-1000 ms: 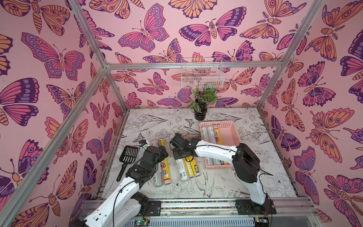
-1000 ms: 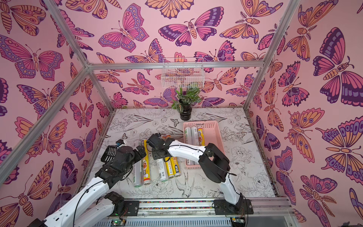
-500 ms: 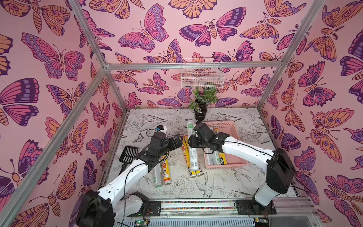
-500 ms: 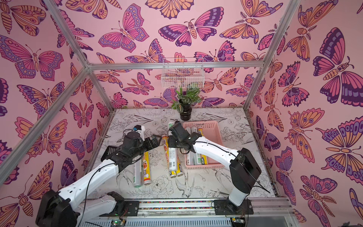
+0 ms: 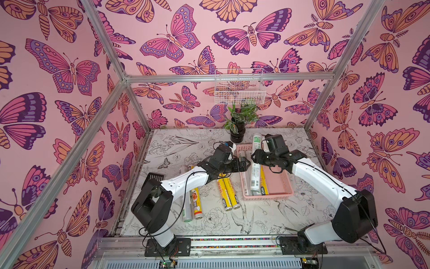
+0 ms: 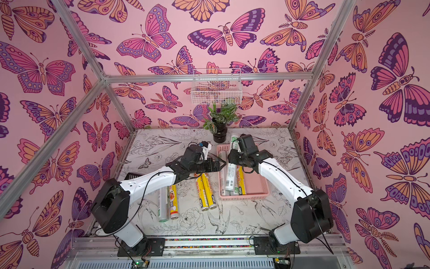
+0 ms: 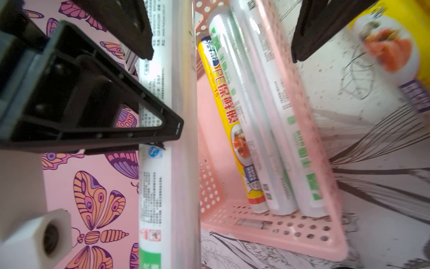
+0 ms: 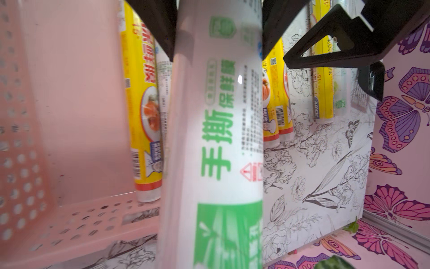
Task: Put the plastic wrap into the basket
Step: Place the plastic wrap in the basket.
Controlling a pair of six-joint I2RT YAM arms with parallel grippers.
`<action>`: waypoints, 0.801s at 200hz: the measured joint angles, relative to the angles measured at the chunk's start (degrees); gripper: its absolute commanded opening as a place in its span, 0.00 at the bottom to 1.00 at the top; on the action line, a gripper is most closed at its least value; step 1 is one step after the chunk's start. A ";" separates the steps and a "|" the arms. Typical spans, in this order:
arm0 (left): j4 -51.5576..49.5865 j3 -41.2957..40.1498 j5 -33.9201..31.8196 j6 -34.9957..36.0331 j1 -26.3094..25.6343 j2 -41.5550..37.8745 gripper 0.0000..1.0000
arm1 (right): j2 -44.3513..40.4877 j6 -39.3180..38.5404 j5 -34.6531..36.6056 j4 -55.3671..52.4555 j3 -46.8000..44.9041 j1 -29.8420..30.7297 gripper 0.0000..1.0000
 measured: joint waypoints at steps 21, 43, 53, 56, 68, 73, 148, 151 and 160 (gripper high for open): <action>0.15 3.98 1.49 0.09 -1.18 3.15 0.98 | -0.04 -3.13 -1.53 -2.93 0.00 -4.57 0.24; 0.20 6.21 2.60 0.09 -1.99 5.09 0.98 | -0.04 -6.03 -2.91 -5.27 0.00 -9.16 0.24; 0.15 6.51 2.78 0.09 -2.19 5.51 0.98 | -0.04 -7.50 -3.13 -6.19 0.00 -10.95 0.24; 0.17 6.51 2.78 0.09 -2.23 5.60 0.98 | -0.04 -7.93 -3.13 -6.45 0.00 -11.32 0.24; 0.09 6.51 2.80 0.07 -2.45 5.81 0.98 | 0.15 -9.88 -3.15 -7.76 0.26 -12.55 0.24; 0.11 6.54 2.80 0.07 -2.47 5.92 0.98 | 0.39 -10.64 -3.15 -8.55 0.61 -12.94 0.24; 0.09 6.84 2.71 0.04 -2.97 6.36 0.99 | 7.89 -19.32 -3.06 -15.15 6.25 -13.86 0.23; 0.11 6.84 2.71 0.04 -2.99 6.36 0.99 | 8.13 -19.50 -2.99 -15.34 6.36 -13.86 0.23; 0.09 6.84 2.56 0.07 -3.04 6.36 0.99 | 9.01 -20.17 -2.73 -15.93 6.64 -13.86 0.23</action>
